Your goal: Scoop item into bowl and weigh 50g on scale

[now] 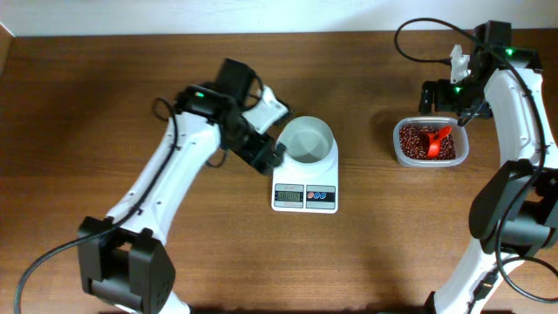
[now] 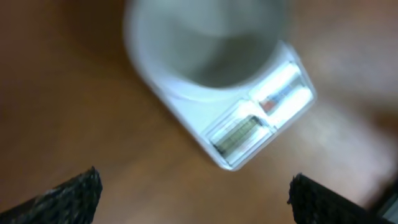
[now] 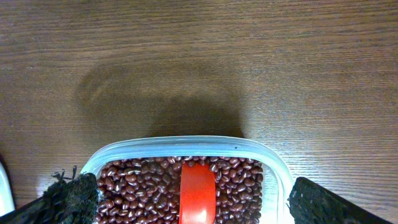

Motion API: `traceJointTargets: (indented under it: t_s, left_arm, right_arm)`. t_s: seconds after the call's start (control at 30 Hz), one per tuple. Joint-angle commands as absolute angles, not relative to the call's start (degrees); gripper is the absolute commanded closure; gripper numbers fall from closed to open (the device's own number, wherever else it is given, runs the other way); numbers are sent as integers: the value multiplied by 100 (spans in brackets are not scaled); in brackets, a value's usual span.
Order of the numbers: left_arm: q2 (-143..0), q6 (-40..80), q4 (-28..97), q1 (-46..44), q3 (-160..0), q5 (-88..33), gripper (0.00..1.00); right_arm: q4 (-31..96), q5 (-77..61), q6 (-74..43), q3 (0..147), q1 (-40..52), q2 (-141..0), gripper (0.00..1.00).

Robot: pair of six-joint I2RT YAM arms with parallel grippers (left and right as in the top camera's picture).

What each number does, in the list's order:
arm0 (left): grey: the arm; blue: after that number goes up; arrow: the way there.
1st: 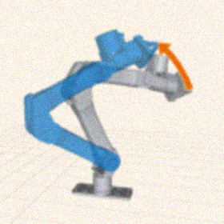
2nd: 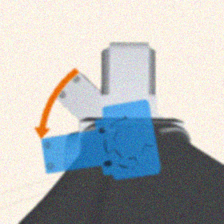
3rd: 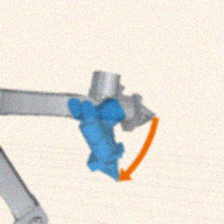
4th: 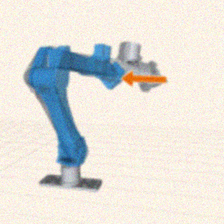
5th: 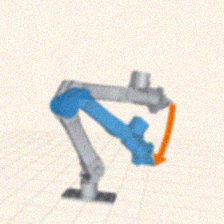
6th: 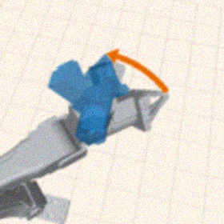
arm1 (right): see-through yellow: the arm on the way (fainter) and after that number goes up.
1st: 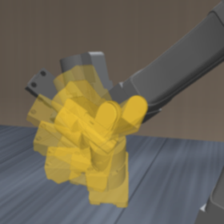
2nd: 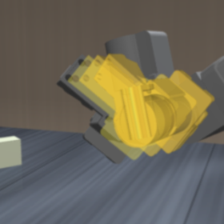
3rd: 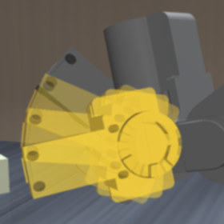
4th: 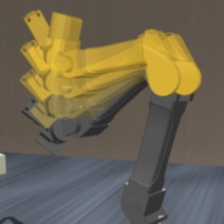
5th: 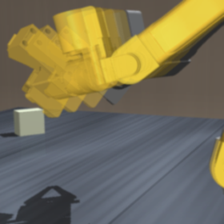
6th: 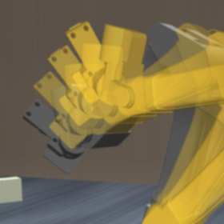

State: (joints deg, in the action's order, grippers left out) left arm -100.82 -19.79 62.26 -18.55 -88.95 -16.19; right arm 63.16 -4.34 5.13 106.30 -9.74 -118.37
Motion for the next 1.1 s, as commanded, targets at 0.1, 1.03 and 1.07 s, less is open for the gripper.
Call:
traceJointTargets:
  t_s: [0.1, 1.03, 1.07]
  left_arm:
    - [-9942, -1446, 5747, -1260, -8984, -484, 1]
    - [-9496, -838, 6049, -1096, -8350, -467, 1]
    - [-9496, -838, 6049, -1096, -8350, -467, 1]
  right_arm:
    - [6318, -423, 530, 10731, -939, -11861, 1]
    - [6318, -425, 530, 10731, -937, -11861, 1]
    - [6320, -423, 530, 10731, -939, -11861, 1]
